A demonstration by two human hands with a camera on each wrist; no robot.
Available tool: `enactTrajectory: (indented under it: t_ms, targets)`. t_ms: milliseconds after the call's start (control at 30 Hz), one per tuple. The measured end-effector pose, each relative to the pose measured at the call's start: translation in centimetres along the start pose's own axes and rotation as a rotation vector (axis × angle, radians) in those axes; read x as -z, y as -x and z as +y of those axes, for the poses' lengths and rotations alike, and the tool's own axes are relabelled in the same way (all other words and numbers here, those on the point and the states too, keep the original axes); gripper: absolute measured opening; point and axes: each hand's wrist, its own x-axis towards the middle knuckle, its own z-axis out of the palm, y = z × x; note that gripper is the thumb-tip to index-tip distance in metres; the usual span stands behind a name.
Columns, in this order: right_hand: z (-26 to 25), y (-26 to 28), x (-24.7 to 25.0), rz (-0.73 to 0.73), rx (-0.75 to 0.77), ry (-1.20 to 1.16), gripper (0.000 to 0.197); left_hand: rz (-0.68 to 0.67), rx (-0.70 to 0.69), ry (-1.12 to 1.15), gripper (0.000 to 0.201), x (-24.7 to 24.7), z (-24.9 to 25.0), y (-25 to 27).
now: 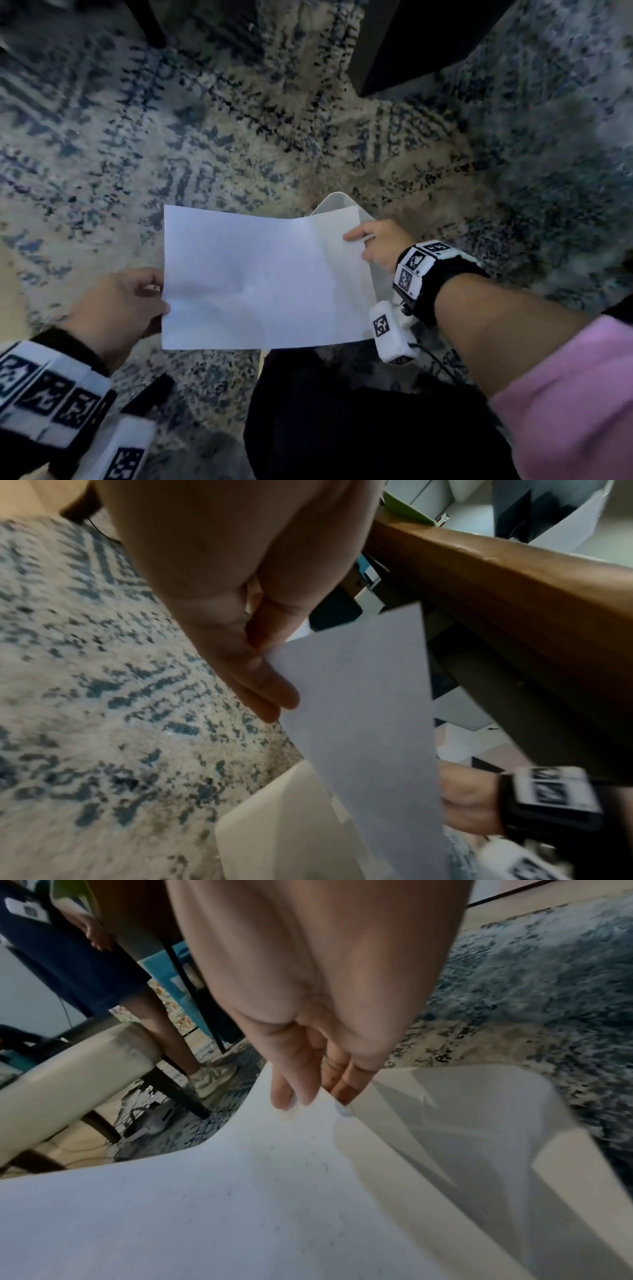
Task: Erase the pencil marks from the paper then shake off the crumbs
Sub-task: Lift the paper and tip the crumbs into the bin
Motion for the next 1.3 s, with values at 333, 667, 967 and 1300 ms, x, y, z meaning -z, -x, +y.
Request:
enactTrajectory:
  t_ms: [333,667,967,1300]
  targets:
    - [-0.7,1.5,-5.4,-0.271,0.309,0.445,0.068,0.011,-0.057,0.034,0.032,-3.6,1.4,3.9]
    - [1.6,3.3,-9.2,-0.517,0.319,0.370,0.066,-0.081,-0.031,0.150,0.033,-7.0,3.7,5.5]
    - [2.2,2.1,-6.7,-0.379,0.231,0.240,0.066,-0.019,-0.001,0.166,0.038,-8.7,4.1,4.6]
    - [1.5,1.0,-4.9,-0.237,0.172,0.291,0.067,0.003,0.062,0.168,0.038,-8.8,4.0,4.7]
